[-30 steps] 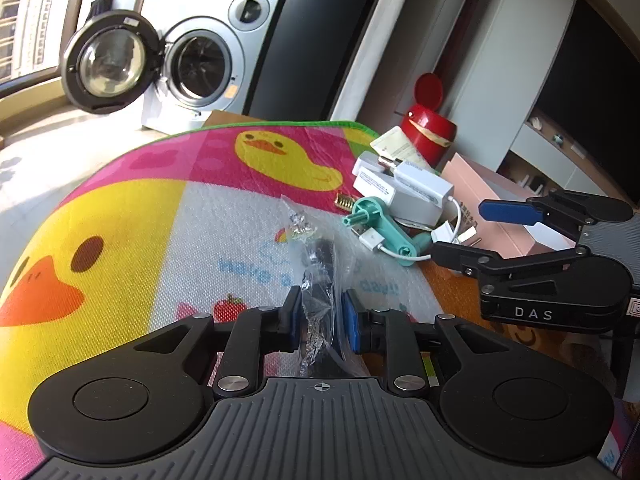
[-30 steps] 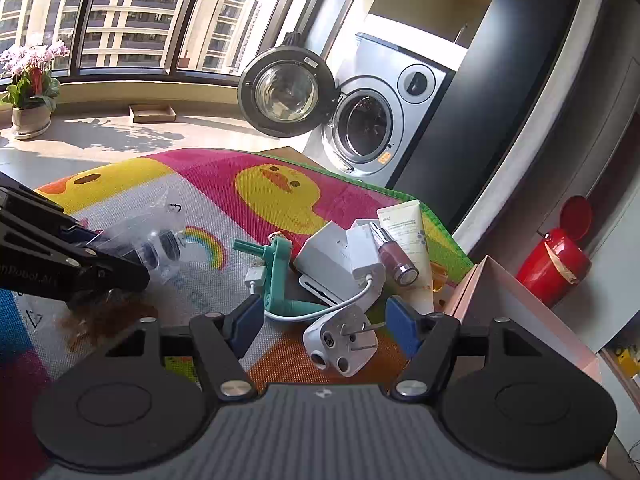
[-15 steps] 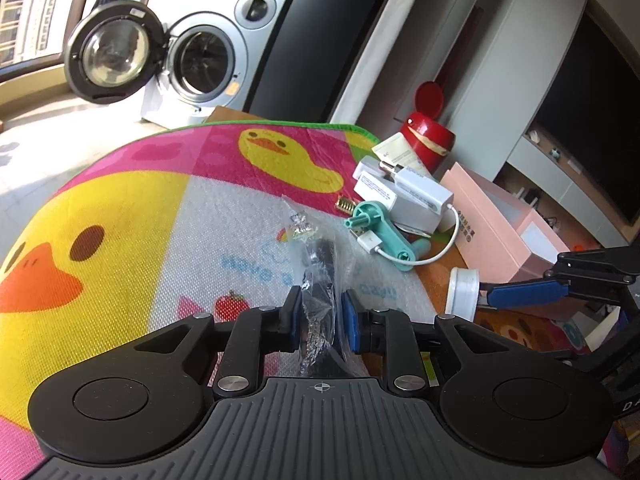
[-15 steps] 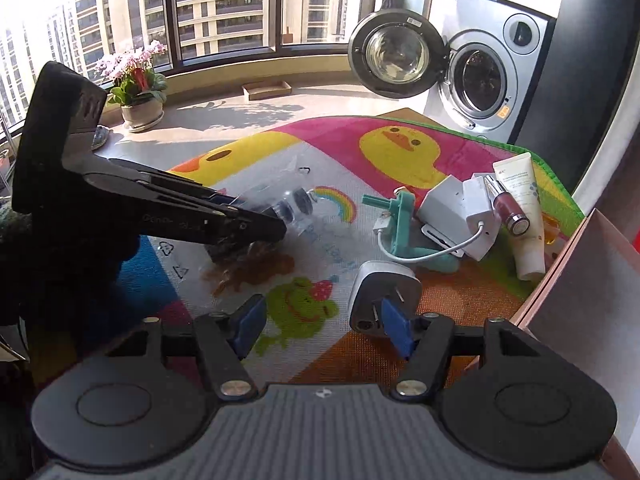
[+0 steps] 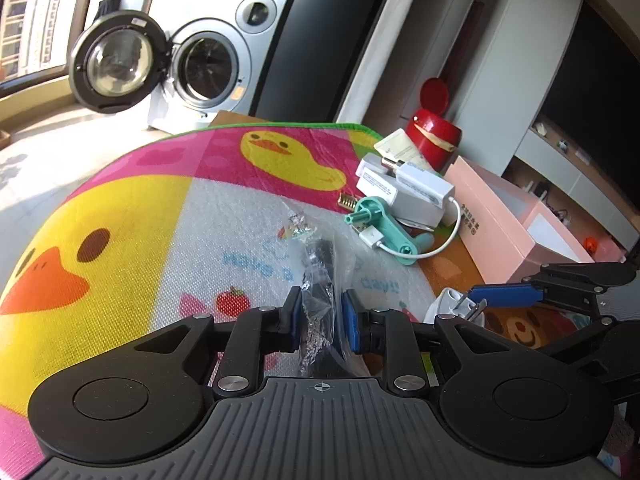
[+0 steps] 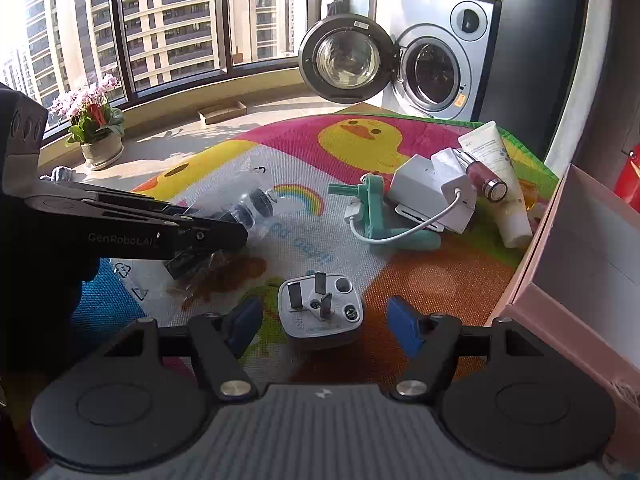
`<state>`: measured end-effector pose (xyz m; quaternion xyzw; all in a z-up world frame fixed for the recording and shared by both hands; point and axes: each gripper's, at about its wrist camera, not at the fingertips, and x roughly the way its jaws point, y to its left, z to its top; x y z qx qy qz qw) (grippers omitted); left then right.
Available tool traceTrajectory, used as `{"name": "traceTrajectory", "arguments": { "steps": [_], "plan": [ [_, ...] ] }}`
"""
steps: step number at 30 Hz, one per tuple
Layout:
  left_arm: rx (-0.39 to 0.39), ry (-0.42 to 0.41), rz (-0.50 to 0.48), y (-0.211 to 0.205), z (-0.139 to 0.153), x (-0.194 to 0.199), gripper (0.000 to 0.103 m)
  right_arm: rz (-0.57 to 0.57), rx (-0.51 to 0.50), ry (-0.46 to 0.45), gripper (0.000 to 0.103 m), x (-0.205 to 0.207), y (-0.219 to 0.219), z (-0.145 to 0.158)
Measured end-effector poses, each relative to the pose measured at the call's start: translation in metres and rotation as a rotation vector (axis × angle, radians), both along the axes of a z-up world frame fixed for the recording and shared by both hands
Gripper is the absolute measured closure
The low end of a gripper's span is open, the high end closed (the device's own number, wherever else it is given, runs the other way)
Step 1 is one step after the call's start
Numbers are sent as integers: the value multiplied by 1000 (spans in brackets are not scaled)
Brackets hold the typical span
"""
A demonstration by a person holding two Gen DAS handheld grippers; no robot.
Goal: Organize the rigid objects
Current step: 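Carry the bag and plug into the pink box and open both grippers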
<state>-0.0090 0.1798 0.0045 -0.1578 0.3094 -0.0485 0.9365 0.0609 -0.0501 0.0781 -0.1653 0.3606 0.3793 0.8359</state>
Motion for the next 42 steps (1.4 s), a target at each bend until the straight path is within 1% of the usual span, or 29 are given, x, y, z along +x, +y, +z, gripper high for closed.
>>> {"name": "traceTrajectory", "arguments": {
  "steps": [1, 2, 3, 4, 5, 7, 9, 11, 14, 16, 18, 20, 22, 24, 26, 27, 28, 29, 31, 32, 34, 35, 37, 39, 42],
  "plan": [
    [9, 2, 3, -2, 0, 1, 78, 2, -10, 1, 34, 1, 4, -3],
    [21, 3, 9, -4, 1, 2, 78, 0, -17, 1, 37, 1, 6, -5],
    [33, 4, 13, -6, 2, 2, 78, -4, -9, -1, 50, -3, 6, -5],
    [48, 5, 13, -8, 2, 2, 78, -7, -6, 1, 55, -5, 6, -3],
    [69, 4, 6, -12, 4, 1, 79, -7, -4, 0, 55, -8, 4, 1],
    [81, 2, -31, -18, 6, -3, 79, -11, 1, -39, 55, -17, -3, 9],
    [82, 0, -111, -30, 9, -11, 79, -25, -5, -85, 56, -29, -16, 18],
    [104, -2, -195, -48, 13, -21, 79, -47, 5, -100, 56, -39, -34, 26],
    [97, -5, -324, -77, 25, -30, 79, -113, 16, -150, 55, -57, -72, 40],
    [104, -38, -385, -96, 40, -33, 79, -181, 16, -189, 55, -67, -98, 48],
    [114, -98, -434, -118, 63, -31, 79, -251, 22, -230, 55, -77, -124, 55],
    [110, -149, -461, -135, 86, -19, 79, -316, 29, -263, 55, -87, -147, 60],
    [108, -190, -463, -150, 106, -1, 79, -379, 39, -282, 55, -95, -171, 63],
    [101, -262, -453, -166, 130, 22, 79, -428, 49, -295, 55, -101, -190, 65],
    [53, -328, -428, -176, 151, 46, 78, -465, 51, -310, 55, -106, -204, 64],
    [21, -345, -417, -180, 159, 60, 77, -482, 52, -314, 55, -107, -210, 63],
    [13, -359, -410, -183, 163, 72, 77, -495, 55, -314, 56, -108, -214, 61],
    [38, -371, -401, -190, 166, 85, 74, -506, 62, -308, 56, -107, -218, 59],
    [106, -346, -362, -199, 166, 103, 74, -529, 75, -290, 56, -109, -224, 56],
    [107, -328, -342, -198, 163, 107, 74, -536, 78, -287, 56, -108, -226, 55],
    [57, -300, -325, -187, 156, 107, 74, -537, 86, -292, 56, -110, -229, 52],
    [34, -282, -318, -178, 150, 104, 74, -537, 89, -296, 56, -110, -229, 52],
    [27, -251, -306, -159, 135, 92, 74, -540, 93, -291, 56, -108, -229, 51],
    [38, -218, -296, -143, 119, 77, 74, -546, 102, -280, 56, -99, -227, 54],
    [67, -148, -270, -112, 89, 53, 74, -541, 124, -323, 56, -82, -220, 71]
  ]
}}
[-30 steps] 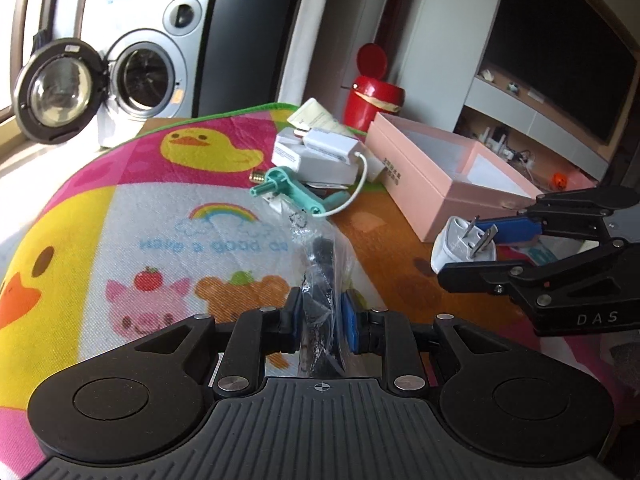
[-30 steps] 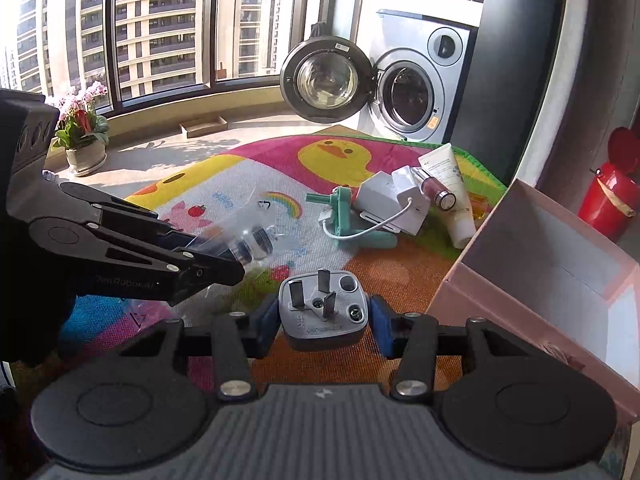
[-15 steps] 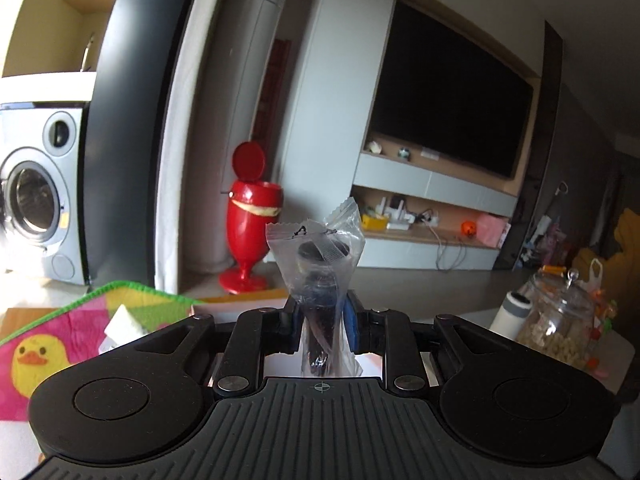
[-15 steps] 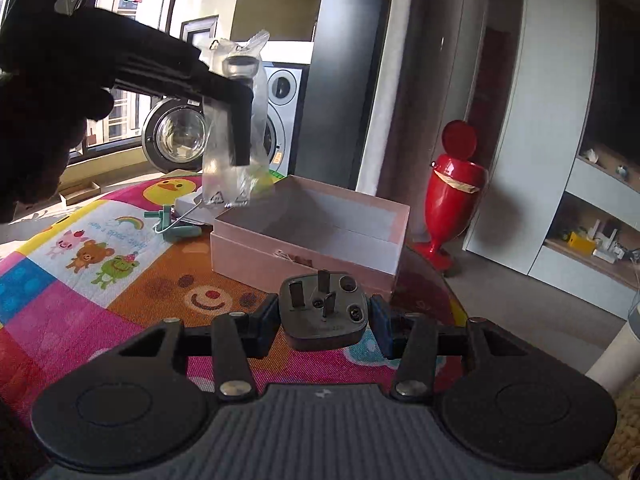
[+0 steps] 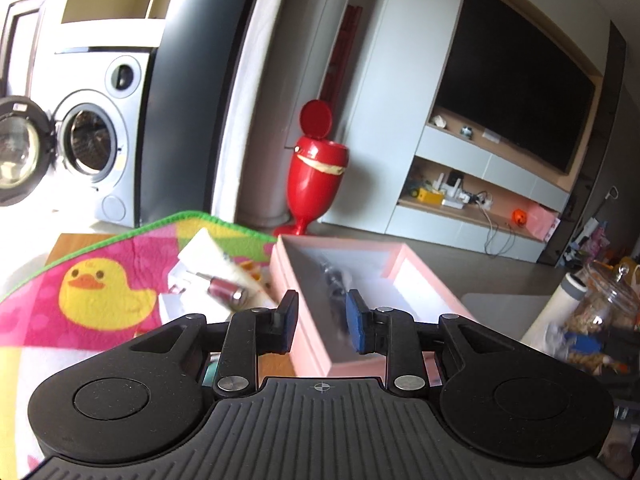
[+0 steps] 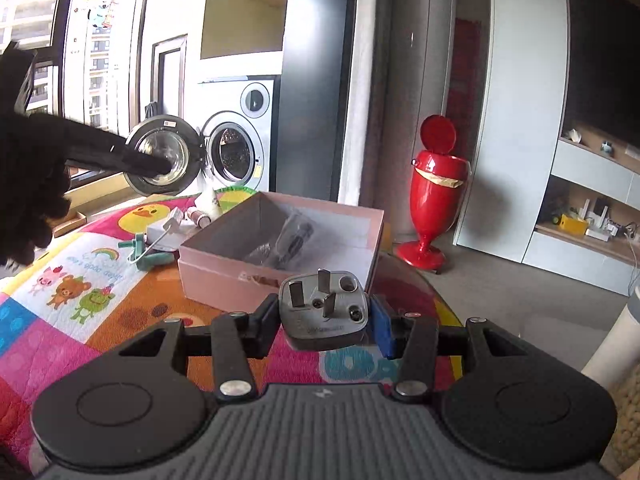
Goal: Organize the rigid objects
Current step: 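Carry the bag and plug into the pink box and open both grippers, then grasp the grey USB adapter with the right gripper while the left grasps the teal part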
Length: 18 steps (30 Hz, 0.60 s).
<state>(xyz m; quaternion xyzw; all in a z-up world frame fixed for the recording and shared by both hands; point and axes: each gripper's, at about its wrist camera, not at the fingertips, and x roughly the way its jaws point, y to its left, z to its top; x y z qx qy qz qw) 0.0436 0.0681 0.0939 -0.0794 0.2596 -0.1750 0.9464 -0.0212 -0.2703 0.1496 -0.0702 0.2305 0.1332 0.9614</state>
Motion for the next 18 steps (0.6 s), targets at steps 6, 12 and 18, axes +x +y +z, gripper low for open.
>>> {"name": "traceTrajectory", "arguments": {
  "steps": [6, 12, 18],
  "plan": [
    [140, 148, 166, 50, -44, -20, 74, -24, 43, -111, 22, 79, 26, 60],
    [8, 195, 303, 98, -54, -14, 74, 31, 98, 57, 17, 112, 56, 44],
    [-87, 163, 341, 103, -61, -5, 74, 175, 3, 124, 26, 107, 115, 16]
  ]
}}
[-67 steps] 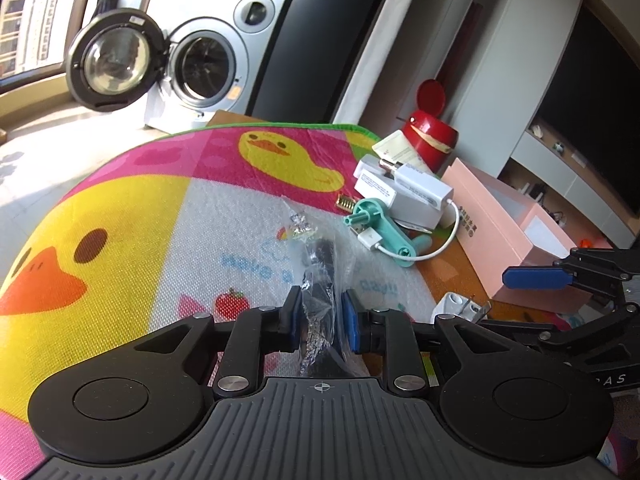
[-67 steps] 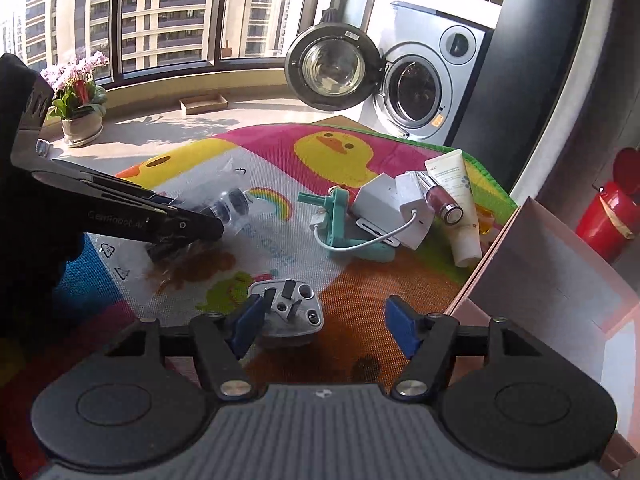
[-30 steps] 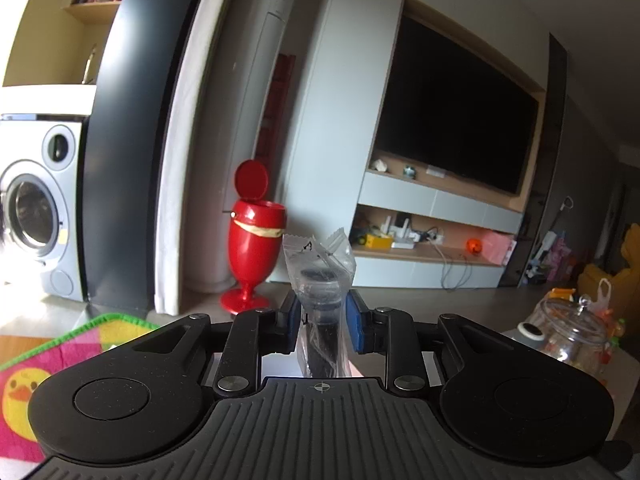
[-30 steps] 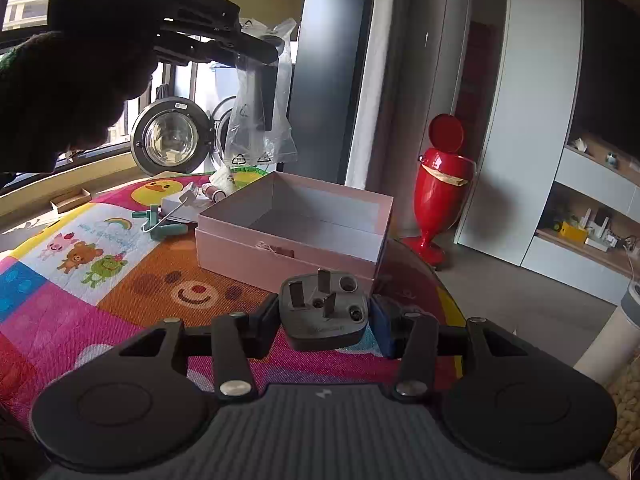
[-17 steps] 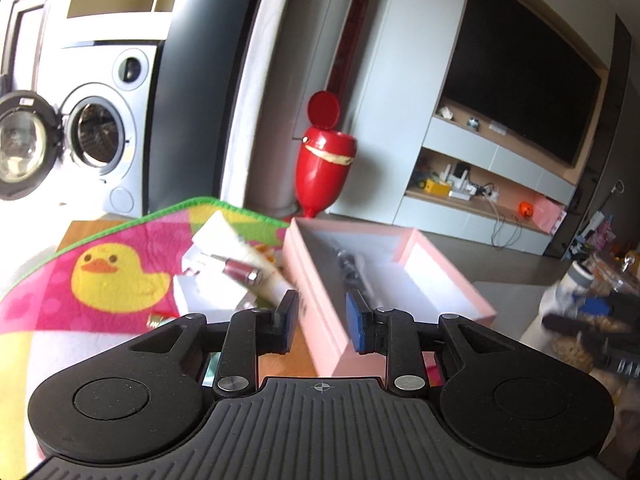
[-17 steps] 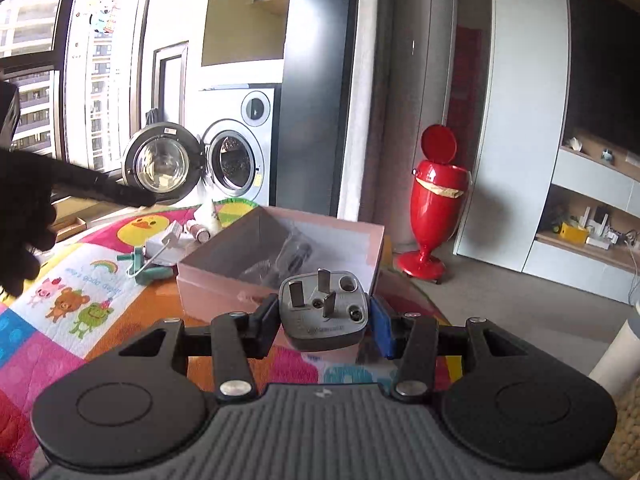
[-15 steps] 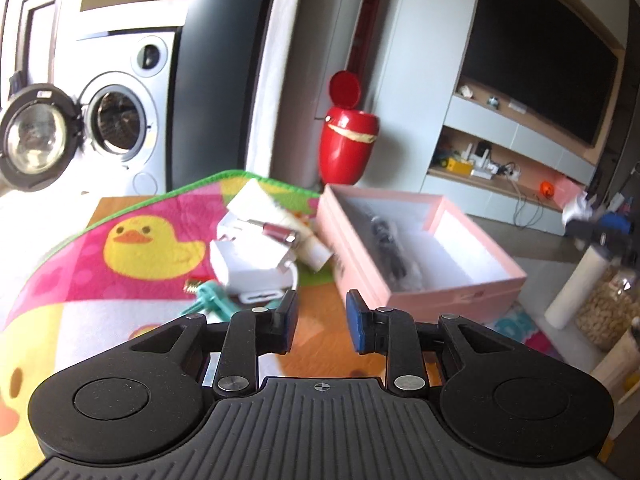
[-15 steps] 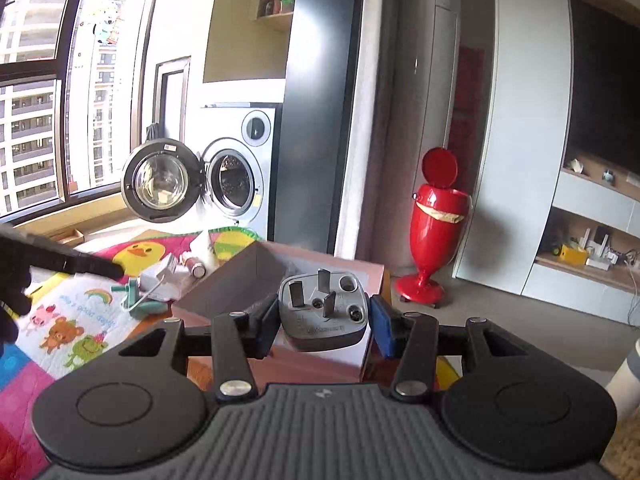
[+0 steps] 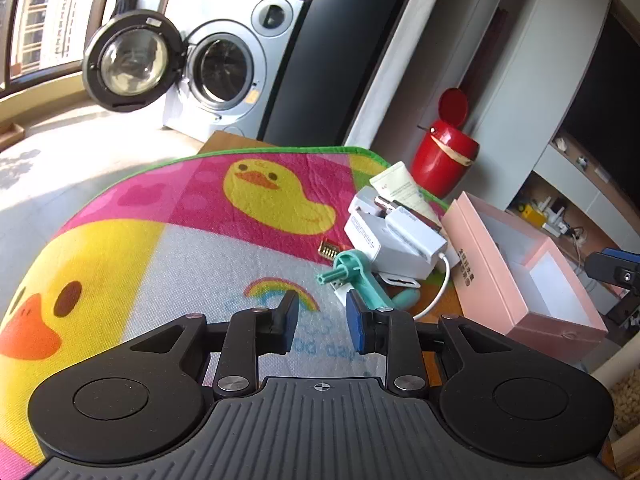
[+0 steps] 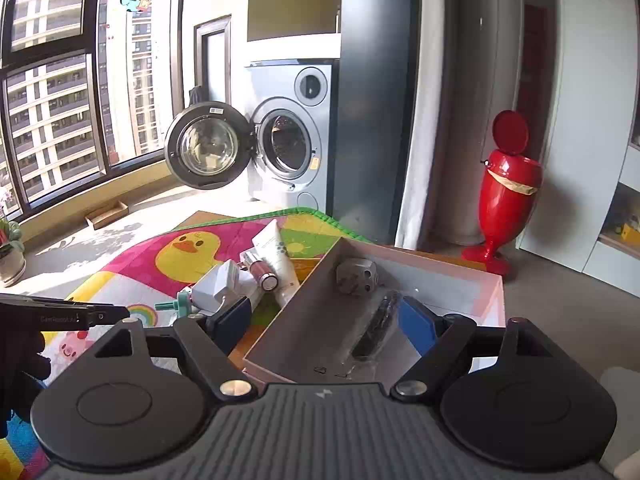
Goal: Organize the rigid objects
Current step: 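Grasp the grey USB adapter with the right gripper while the left grasps the teal part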
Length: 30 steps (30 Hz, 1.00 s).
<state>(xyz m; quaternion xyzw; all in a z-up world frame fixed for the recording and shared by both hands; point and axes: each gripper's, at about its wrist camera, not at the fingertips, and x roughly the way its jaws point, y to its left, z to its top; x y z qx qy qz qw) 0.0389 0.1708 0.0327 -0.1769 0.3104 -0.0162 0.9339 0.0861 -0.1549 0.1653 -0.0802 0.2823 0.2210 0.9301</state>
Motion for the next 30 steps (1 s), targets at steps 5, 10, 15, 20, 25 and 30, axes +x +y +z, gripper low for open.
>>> {"name": "traceTrajectory", "arguments": {
  "steps": [5, 10, 15, 20, 25, 30],
  "plan": [
    [-51, -25, -12, 3, -11, -5, 74, 108, -39, 59, 30, 22, 61, -8],
    [-96, -17, -23, 16, -19, -14, 74, 89, -31, 203, 35, 78, 111, -27],
    [-134, -26, -29, 28, -20, -25, 74, 56, -100, 308, 74, 114, 143, -56],
    [-172, -36, 11, 44, -22, -29, 74, 123, -118, 288, 79, 76, 142, -56],
    [-192, -21, 13, 44, -24, -24, 74, 228, -89, 372, 79, 22, 117, -51],
    [-157, -13, -43, 26, -17, -19, 74, 243, -101, 375, 79, -25, 86, -56]
  ]
}}
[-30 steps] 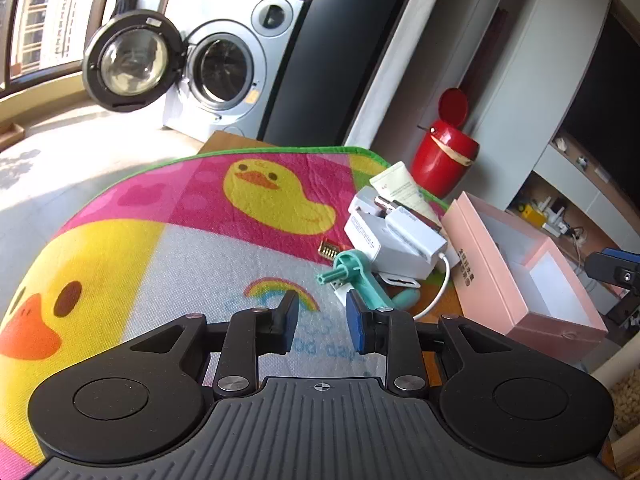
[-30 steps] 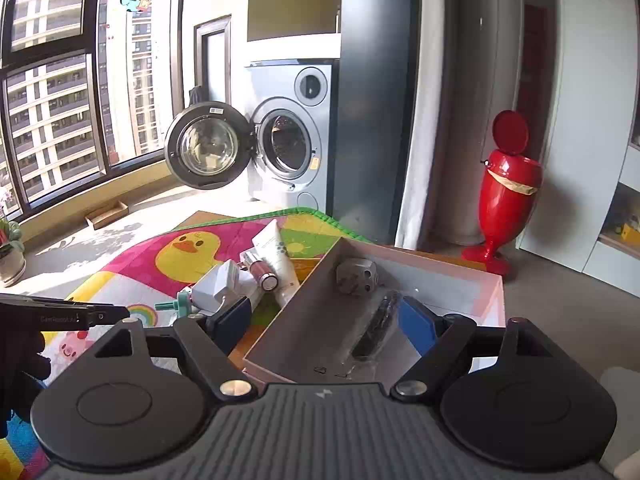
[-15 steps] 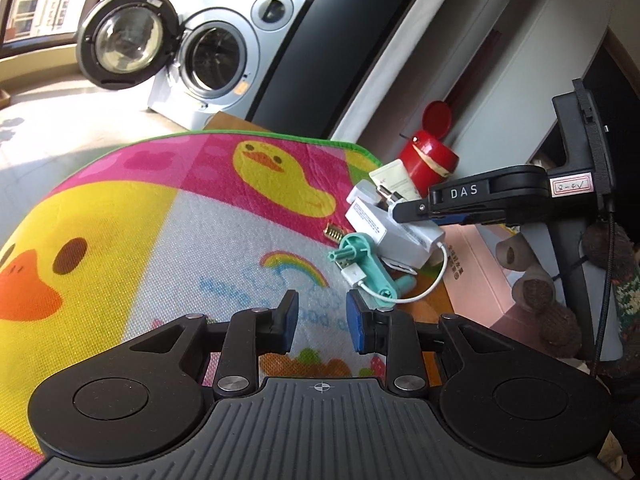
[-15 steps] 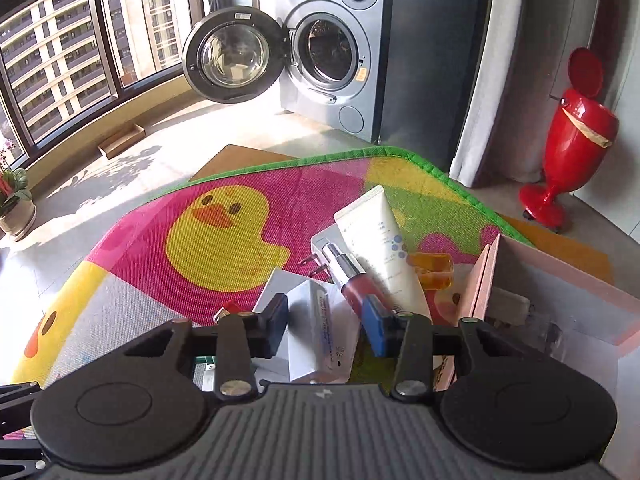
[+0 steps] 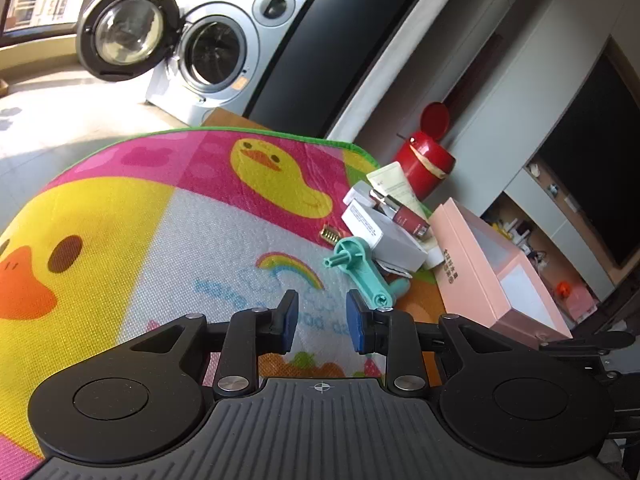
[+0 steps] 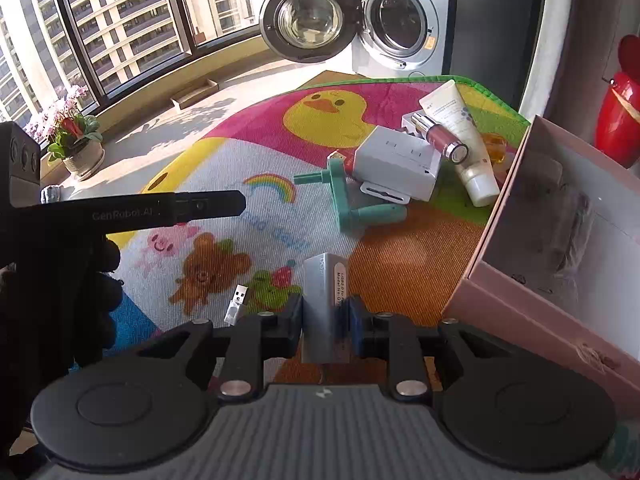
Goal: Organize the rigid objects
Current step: 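Grasp the grey USB adapter with the right gripper while the left grasps the teal part, then lift both items and release them into the pink box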
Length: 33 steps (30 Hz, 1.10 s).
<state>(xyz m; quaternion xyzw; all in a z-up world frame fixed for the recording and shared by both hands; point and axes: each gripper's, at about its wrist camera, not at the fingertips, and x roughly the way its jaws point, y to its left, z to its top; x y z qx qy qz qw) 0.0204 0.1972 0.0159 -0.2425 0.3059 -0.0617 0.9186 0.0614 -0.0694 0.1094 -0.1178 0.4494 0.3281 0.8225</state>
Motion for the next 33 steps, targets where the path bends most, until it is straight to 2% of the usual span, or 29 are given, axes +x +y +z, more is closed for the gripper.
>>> {"name": "traceTrajectory", "arguments": {
  "steps": [4, 7, 8, 10, 11, 14, 16, 18, 19, 22, 26, 30, 33],
  "plan": [
    [39, 7, -4, -18, 10, 12, 74, -59, -69, -137, 79, -28, -32, 2],
    [64, 1, 51, -28, 18, 24, 74, -99, -69, -173, 77, -37, -56, 4],
    [63, 10, 50, -31, 20, 29, 74, -116, -64, -175, 74, -39, -64, 4],
    [55, 56, 35, -41, 18, 38, 74, -150, -49, -186, 50, -44, -79, 3],
    [50, 91, 27, -47, 14, 45, 74, -165, -45, -201, 46, -43, -83, 1],
    [34, 152, 70, -58, 2, 62, 74, -183, -45, -230, 45, -47, -92, -5],
    [11, 154, 112, -61, -1, 70, 73, -187, -35, -236, 45, -51, -97, -8],
    [57, 140, 133, -69, 0, 78, 73, -189, -29, -243, 45, -55, -101, -10],
    [109, 137, 131, -75, 0, 82, 73, -193, -26, -248, 44, -55, -100, -13],
    [223, 112, 91, -89, -1, 84, 70, -211, -16, -243, 41, -56, -106, -19],
    [311, 97, -20, -89, -3, 71, 73, -233, -14, -230, 40, -55, -113, -27],
    [331, 102, -90, -75, -2, 47, 80, -247, -13, -222, 38, -56, -116, -31],
    [339, 105, -199, -65, 0, 28, 81, -254, -3, -219, 37, -56, -117, -32]
  ]
}}
